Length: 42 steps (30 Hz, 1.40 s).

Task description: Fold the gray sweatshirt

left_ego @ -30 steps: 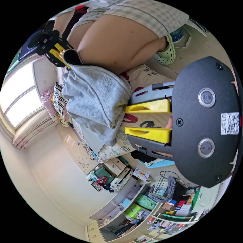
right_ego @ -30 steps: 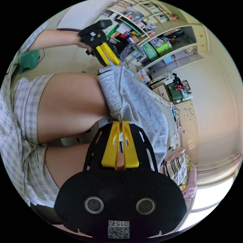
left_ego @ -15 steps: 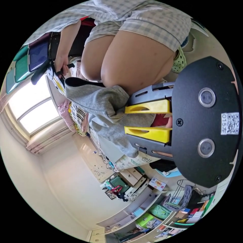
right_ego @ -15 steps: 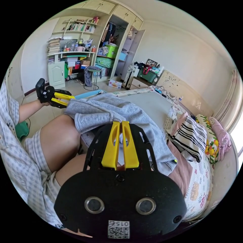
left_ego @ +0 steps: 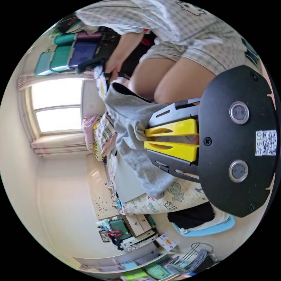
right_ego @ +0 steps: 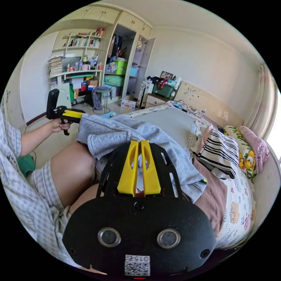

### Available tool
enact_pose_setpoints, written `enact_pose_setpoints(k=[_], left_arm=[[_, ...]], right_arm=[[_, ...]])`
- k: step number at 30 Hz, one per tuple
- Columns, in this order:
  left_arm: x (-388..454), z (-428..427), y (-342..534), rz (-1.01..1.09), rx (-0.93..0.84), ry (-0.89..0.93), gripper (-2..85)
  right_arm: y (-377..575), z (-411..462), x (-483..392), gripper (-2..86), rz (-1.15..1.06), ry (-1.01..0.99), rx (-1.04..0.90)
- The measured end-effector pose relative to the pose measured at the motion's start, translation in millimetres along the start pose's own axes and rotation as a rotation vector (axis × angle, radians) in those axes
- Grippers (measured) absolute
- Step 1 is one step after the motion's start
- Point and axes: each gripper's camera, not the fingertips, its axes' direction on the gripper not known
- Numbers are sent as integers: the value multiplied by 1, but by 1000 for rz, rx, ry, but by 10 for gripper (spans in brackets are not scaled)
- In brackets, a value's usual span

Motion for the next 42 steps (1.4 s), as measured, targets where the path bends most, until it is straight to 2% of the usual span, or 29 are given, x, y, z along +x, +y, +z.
enact_pose_setpoints(k=[3,5,7,10,13,17,20,23,28,33,36,39,41,42], left_arm=[[4,-46,-40,-123,169,-118,9],[24,-80,-89,-199,293,-224,5],[38,-103,-124,-326,417,-215,2],[72,-144,-173,-444,672,-181,-2],[125,-187,-215,-392,874,-209,-4],[199,-247,-247,-207,1157,-312,-4],[246,-285,-263,-20,1297,-448,-5],[269,-309,-282,106,1335,-514,-5],[270,-298,-310,199,1290,-643,-4],[216,-227,-332,160,1160,-694,-4],[158,-158,-348,88,1033,-701,-3],[82,-67,-368,17,870,-702,0],[4,31,-381,-38,676,-726,7],[-19,58,-381,-65,606,-733,11]], right_arm=[[9,-80,34,-8,159,-30,229],[2,-152,46,-8,245,27,448],[-6,-205,48,-8,321,102,614],[-7,-296,58,-5,463,28,915],[-2,-383,48,-3,498,42,1157],[2,-486,15,-2,369,155,1423],[4,-544,-8,-2,266,222,1536],[0,-574,-22,-2,174,280,1601],[-26,-561,-20,-2,95,328,1567],[-62,-464,1,-2,77,390,1445],[-96,-360,30,-1,94,397,1315],[-150,-217,69,4,126,490,1116],[-213,-60,126,14,161,545,742],[-224,-19,143,18,189,530,618]])
